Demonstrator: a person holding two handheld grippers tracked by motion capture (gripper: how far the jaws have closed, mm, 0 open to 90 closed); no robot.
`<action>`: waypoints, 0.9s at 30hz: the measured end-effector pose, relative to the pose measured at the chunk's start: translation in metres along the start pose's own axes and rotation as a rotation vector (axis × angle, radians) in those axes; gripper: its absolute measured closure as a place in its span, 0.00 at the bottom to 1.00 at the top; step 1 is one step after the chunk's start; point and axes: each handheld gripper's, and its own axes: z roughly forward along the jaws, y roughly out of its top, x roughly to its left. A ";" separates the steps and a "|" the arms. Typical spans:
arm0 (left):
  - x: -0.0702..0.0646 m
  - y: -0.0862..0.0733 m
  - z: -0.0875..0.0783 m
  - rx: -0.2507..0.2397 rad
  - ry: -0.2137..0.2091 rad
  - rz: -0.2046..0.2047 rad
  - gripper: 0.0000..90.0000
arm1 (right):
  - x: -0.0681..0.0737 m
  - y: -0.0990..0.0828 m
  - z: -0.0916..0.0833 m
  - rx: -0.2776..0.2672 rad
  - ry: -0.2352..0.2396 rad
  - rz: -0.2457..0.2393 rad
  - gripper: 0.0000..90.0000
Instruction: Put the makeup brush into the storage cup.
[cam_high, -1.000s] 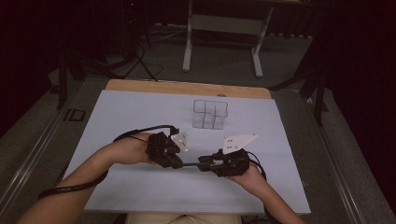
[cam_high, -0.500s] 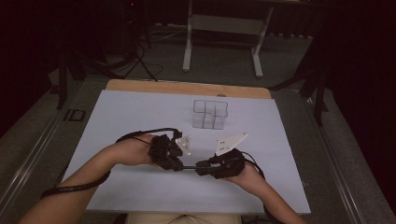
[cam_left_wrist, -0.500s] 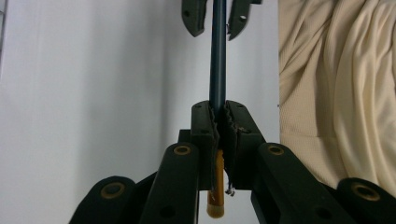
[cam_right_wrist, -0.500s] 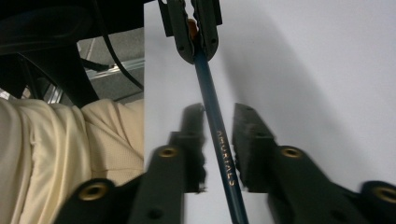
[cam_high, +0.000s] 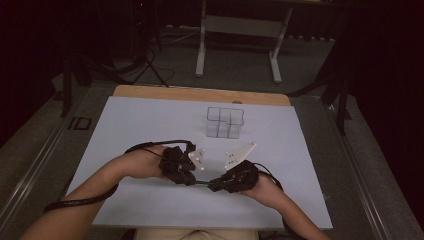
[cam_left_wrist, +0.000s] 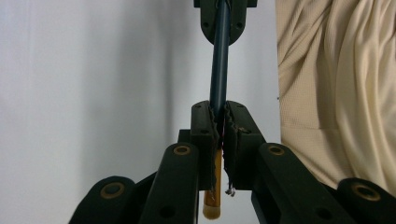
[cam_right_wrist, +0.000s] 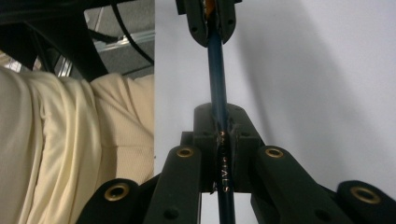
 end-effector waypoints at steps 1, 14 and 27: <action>-0.001 -0.001 0.001 -0.006 -0.002 0.021 0.93 | 0.000 0.000 0.000 0.007 0.013 0.002 0.94; 0.013 -0.023 -0.005 -0.239 0.006 -0.140 0.75 | -0.003 -0.009 -0.007 -0.051 -0.015 0.033 0.95; 0.012 -0.070 -0.029 -0.633 0.127 -0.390 0.69 | -0.004 -0.022 -0.023 -0.191 -0.144 0.077 0.95</action>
